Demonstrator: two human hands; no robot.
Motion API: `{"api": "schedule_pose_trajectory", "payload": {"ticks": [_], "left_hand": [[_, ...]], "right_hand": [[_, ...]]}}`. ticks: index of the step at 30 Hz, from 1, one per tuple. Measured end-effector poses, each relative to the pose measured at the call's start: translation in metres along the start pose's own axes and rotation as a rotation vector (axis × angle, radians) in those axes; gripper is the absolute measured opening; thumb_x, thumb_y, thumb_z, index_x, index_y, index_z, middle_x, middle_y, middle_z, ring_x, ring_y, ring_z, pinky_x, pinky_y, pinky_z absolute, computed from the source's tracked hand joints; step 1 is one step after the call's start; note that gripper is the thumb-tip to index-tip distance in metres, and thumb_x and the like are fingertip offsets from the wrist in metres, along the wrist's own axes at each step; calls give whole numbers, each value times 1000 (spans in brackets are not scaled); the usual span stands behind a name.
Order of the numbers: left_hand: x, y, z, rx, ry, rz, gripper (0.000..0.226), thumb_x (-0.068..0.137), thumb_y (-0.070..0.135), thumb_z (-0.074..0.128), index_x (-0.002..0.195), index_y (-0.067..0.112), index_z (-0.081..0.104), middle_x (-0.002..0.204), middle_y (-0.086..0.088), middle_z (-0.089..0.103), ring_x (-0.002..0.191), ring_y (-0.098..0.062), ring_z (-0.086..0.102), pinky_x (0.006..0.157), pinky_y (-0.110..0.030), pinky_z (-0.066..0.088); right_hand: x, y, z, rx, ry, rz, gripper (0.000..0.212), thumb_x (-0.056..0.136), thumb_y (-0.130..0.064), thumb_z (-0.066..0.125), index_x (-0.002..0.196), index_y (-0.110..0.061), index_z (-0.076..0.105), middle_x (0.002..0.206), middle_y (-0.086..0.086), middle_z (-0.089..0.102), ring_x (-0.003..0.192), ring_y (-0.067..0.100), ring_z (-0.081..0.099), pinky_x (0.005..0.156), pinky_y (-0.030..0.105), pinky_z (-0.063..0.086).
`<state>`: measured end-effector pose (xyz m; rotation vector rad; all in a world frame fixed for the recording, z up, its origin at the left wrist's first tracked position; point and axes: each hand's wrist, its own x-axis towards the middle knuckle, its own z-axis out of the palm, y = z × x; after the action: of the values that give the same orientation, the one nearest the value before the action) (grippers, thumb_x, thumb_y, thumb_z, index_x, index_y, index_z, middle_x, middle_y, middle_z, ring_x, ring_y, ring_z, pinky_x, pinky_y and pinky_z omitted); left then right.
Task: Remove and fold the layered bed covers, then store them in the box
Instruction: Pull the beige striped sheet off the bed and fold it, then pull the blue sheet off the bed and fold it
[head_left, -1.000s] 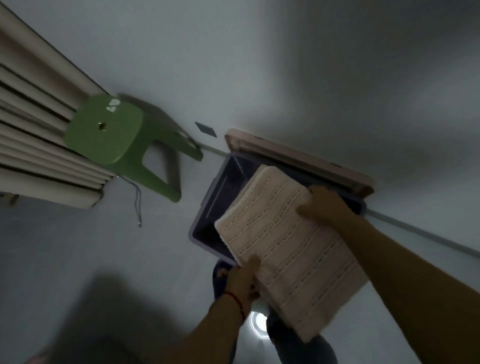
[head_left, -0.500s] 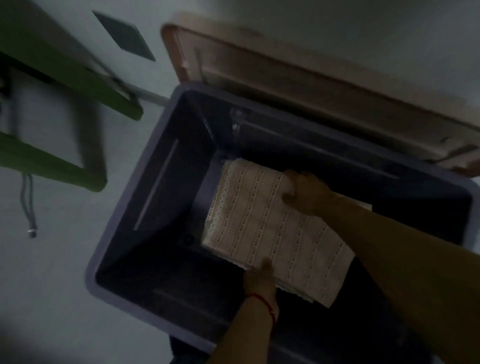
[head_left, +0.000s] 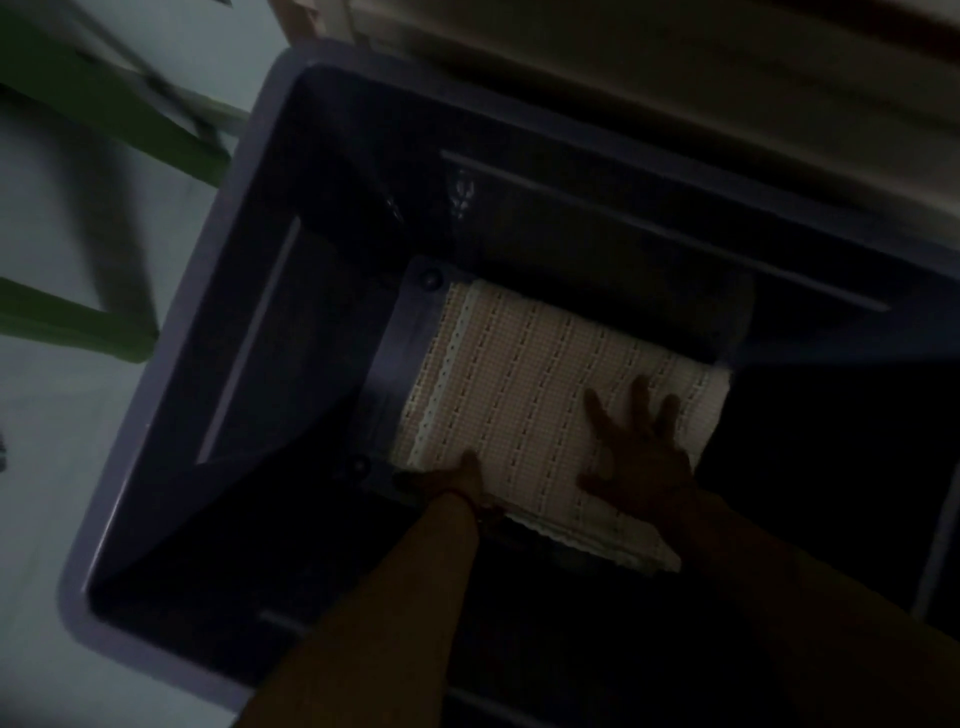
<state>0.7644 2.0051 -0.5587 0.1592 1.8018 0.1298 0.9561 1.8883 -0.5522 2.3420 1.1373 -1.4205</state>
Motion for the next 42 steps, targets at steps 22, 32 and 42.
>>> {"api": "schedule_pose_trajectory", "payload": {"ticks": [22, 32, 42], "left_hand": [[-485, 93, -165, 516, -152, 841, 39, 89, -7, 49, 111, 20, 67, 112, 1, 68, 101, -13, 64, 82, -13, 51], [-673, 40, -423, 26, 255, 873, 31, 85, -5, 53, 98, 18, 68, 101, 2, 71, 81, -11, 65, 71, -11, 49], [-699, -151, -690, -478, 788, 465, 27, 92, 13, 58, 116, 22, 64, 114, 0, 68, 96, -17, 65, 85, -24, 48]], "right_hand": [[-407, -213, -215, 604, 254, -397, 29, 97, -18, 59, 123, -30, 63, 120, -15, 62, 97, -13, 56, 78, 7, 43], [-615, -410, -249, 331, 29, -755, 17, 95, -14, 67, 93, -31, 70, 89, -8, 74, 90, 20, 70, 86, 35, 54], [-732, -590, -72, -260, -397, -1075, 25, 93, -7, 68, 91, -31, 72, 84, -9, 77, 84, 18, 74, 88, 48, 59]]}}
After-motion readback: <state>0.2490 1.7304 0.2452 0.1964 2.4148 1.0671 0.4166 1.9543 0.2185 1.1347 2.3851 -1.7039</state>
